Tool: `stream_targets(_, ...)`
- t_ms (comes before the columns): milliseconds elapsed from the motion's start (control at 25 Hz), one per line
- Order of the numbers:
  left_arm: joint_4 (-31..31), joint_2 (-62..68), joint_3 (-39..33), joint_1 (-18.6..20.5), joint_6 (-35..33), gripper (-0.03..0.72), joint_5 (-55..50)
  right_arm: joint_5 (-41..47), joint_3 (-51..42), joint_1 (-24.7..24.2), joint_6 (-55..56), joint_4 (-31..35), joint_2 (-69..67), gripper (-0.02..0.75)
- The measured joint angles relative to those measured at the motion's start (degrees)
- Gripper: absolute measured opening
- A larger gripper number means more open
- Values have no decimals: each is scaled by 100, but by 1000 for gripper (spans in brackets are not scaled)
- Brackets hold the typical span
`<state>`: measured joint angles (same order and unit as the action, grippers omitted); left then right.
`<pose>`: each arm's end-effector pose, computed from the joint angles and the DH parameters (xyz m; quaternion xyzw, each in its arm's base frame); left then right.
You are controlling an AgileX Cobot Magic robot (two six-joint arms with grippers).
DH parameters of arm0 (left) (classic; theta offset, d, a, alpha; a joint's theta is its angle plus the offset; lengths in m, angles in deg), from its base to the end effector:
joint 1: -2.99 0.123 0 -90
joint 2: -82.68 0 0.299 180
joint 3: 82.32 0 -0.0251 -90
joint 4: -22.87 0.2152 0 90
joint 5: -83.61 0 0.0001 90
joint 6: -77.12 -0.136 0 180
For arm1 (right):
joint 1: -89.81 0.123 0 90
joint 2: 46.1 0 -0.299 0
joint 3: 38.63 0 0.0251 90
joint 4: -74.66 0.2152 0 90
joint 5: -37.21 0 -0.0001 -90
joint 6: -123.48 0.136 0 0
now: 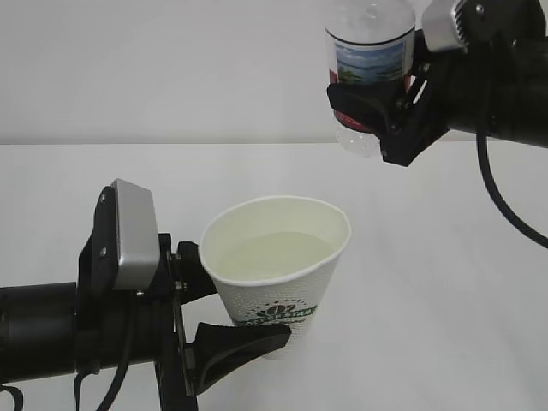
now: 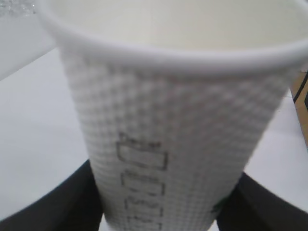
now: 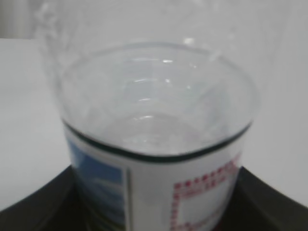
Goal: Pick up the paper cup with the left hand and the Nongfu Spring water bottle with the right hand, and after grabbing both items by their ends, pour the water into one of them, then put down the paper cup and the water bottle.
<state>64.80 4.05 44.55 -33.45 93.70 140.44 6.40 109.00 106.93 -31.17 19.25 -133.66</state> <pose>0.1823 -0.2291 0.2019 0.4606 0.6330 -0.3608 0.5069 0.2768 0.1452 0.3120 -0.4041 0.6519 0.1190 0.6305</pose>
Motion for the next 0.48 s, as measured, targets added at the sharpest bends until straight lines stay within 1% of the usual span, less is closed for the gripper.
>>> stream_targets(280, 0, 0, 0, 0, 0, 464, 0, 0, 0, 0, 586, 0, 0, 505)
stream_targets(480, 0, 0, 0, 0, 0, 464, 0, -9, 0, 0, 694, 0, 0, 505)
